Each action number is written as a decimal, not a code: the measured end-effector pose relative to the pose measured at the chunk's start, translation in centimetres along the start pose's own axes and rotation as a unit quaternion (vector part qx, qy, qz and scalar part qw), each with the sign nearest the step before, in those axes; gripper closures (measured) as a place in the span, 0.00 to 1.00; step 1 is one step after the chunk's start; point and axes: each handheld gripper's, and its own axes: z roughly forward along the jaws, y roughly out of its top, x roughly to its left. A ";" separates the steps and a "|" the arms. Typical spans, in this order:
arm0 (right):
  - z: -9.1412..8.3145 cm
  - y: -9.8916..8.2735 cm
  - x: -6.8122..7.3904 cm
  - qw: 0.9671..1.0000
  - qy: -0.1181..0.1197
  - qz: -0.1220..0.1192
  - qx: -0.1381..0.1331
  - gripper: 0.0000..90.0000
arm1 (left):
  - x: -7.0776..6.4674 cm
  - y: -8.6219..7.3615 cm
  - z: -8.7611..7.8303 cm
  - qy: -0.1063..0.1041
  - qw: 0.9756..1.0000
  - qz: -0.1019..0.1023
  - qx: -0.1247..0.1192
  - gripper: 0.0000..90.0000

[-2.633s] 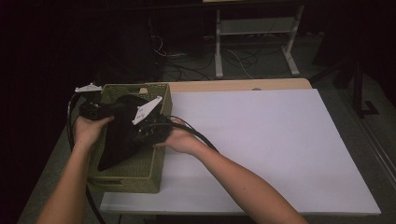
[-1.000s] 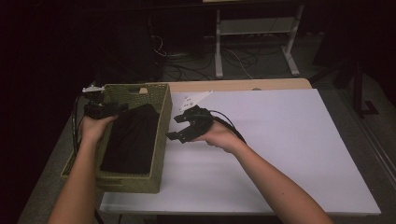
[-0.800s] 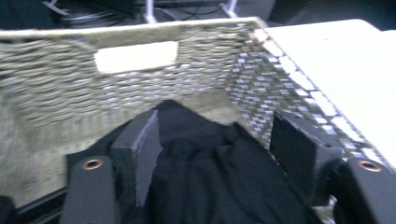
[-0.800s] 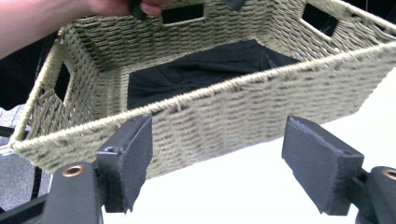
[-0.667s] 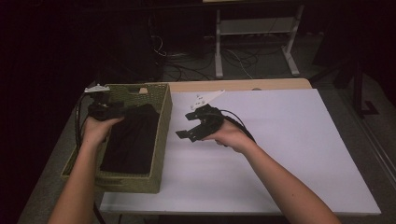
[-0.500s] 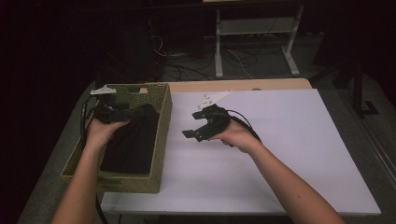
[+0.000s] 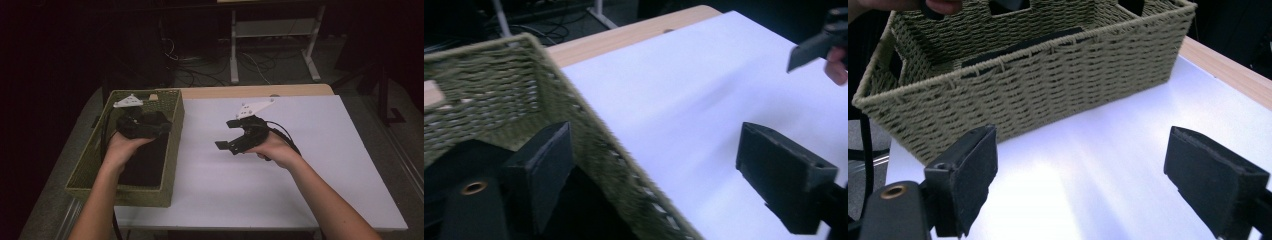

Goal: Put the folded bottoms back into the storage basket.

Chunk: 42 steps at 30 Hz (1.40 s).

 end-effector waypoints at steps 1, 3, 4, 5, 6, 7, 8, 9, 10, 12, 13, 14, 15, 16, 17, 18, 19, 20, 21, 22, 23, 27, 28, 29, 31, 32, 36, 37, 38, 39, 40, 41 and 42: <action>-0.4 -0.3 -0.1 1.000 -0.001 -0.001 -0.003 0.14 | -0.3 -0.1 0.0 -0.002 1.000 0.002 -0.001 0.16; -1.2 -1.0 -0.2 1.000 -0.005 0.001 -0.008 0.13 | -0.8 -0.3 -0.1 -0.010 1.000 0.005 -0.005 0.15; -1.5 -1.2 -0.2 1.000 -0.005 0.002 -0.009 0.12 | -1.1 -0.5 -0.1 -0.014 1.000 0.006 -0.007 0.15; -1.9 -1.5 -0.3 1.000 -0.009 0.002 -0.011 0.11 | -1.3 -0.6 -0.2 -0.016 1.000 0.008 -0.008 0.15; -2.3 -1.9 -0.4 1.000 -0.011 0.002 -0.012 0.10 | -1.6 -0.8 -0.2 -0.018 1.000 0.010 -0.009 0.14; -2.7 -2.3 -0.4 1.000 -0.013 0.004 -0.013 0.09 | -1.8 -0.9 -0.2 -0.023 1.000 0.010 -0.008 0.13; -3.1 -2.6 -0.5 1.000 -0.016 0.005 -0.013 0.08 | -2.1 -1.1 -0.2 -0.025 1.000 0.011 -0.007 0.11; -3.5 -3.0 -0.6 1.000 -0.018 0.008 -0.013 0.06 | -2.4 -1.3 -0.2 -0.031 0.999 0.014 -0.006 0.09; -4.0 -3.5 -0.6 1.000 -0.022 0.009 -0.013 0.04 | -2.6 -1.4 -0.2 -0.034 0.999 0.014 -0.008 0.07; -4.6 -4.1 -0.7 1.000 -0.025 0.011 -0.015 0.03 | -3.2 -1.7 -0.2 -0.043 0.999 0.016 -0.008 0.03; -5.0 -4.5 -0.7 0.999 -0.028 0.014 -0.016 0.02 | -3.4 -1.9 -0.2 -0.046 0.999 0.018 -0.009 0.01; -5.3 -4.8 -0.7 0.999 -0.031 0.015 -0.018 0.02 | -3.7 -2.0 -0.2 -0.049 0.998 0.021 -0.012 0.00; -5.7 -5.2 -0.8 0.999 -0.032 0.017 -0.018 0.01 | -3.9 -2.2 -0.2 -0.053 0.998 0.023 -0.013 0.00; -6.0 -5.6 -0.7 0.999 -0.033 0.020 -0.018 0.01 | -4.1 -2.3 -0.1 -0.055 0.998 0.024 -0.011 0.00; -6.3 -6.0 -0.7 0.999 -0.033 0.020 -0.017 0.01 | -4.3 -2.4 -0.1 -0.057 0.998 0.028 -0.006 0.00; -6.6 -6.3 -0.7 0.999 -0.036 0.019 -0.014 0.01 | -4.6 -2.5 -0.1 -0.058 0.998 0.034 -0.001 0.00; -6.9 -6.6 -0.6 0.999 -0.038 0.018 -0.011 0.01 | -4.9 -2.6 -0.1 -0.061 0.997 0.039 -0.001 0.00; -7.4 -6.9 -0.5 0.999 -0.040 0.015 -0.012 0.01 | -5.0 -2.7 -0.1 -0.064 0.997 0.042 -0.003 0.00; -7.7 -7.1 -0.5 0.999 -0.041 0.014 -0.012 0.01 | -5.2 -2.8 -0.2 -0.070 0.997 0.043 -0.006 0.00; -8.1 -7.3 -0.4 0.999 -0.043 0.014 -0.012 0.01 | -5.4 -3.0 -0.2 -0.073 0.996 0.044 -0.007 0.00; -8.5 -7.5 -0.3 0.999 -0.046 0.014 -0.013 0.01 | -5.6 -3.1 -0.2 -0.074 0.996 0.045 -0.006 0.00; -9.9 -8.5 -0.1 0.998 -0.052 0.018 -0.016 0.01 | -6.2 -3.8 -0.2 -0.081 0.995 0.051 -0.002 0.00; -10.3 -8.9 0.0 0.998 -0.054 0.018 -0.016 0.01 | -6.3 -3.9 -0.2 -0.083 0.995 0.052 -0.001 0.00; -10.6 -9.2 0.0 0.998 -0.055 0.019 -0.016 0.01 | -6.3 -4.0 -0.2 -0.083 0.995 0.053 -0.001 0.00; -11.3 -9.8 0.1 0.998 -0.060 0.023 -0.016 0.01 | -6.5 -4.2 -0.3 -0.086 0.995 0.054 0.000 0.00; -11.5 -10.0 0.1 0.998 -0.062 0.024 -0.017 0.01 | -6.6 -4.2 -0.3 -0.087 0.995 0.054 -0.001 0.00; -12.7 -11.1 0.2 0.997 -0.072 0.031 -0.017 0.01 | -6.7 -4.4 -0.5 -0.090 0.994 0.056 -0.001 0.00; -13.0 -11.3 0.2 0.997 -0.073 0.030 -0.017 0.01 | -6.7 -4.5 -0.5 -0.092 0.994 0.057 -0.001 0.00; -13.2 -11.6 0.2 0.996 -0.076 0.032 -0.018 0.01 | -6.7 -4.5 -0.6 -0.093 0.994 0.057 -0.002 0.00; -13.4 -11.9 0.2 0.996 -0.078 0.035 -0.018 0.01 | -6.7 -4.5 -0.7 -0.093 0.994 0.056 -0.004 0.00; -13.7 -12.1 0.2 0.996 -0.081 0.037 -0.020 0.01 | -6.7 -4.5 -0.8 -0.094 0.994 0.055 -0.005 0.00; -14.0 -12.5 0.1 0.996 -0.083 0.040 -0.021 0.01 | -6.7 -4.5 -0.8 -0.094 0.994 0.055 -0.006 0.00; -14.1 -12.7 0.1 0.995 -0.085 0.041 -0.022 0.01 | -6.7 -4.5 -0.9 -0.094 0.994 0.056 -0.007 0.00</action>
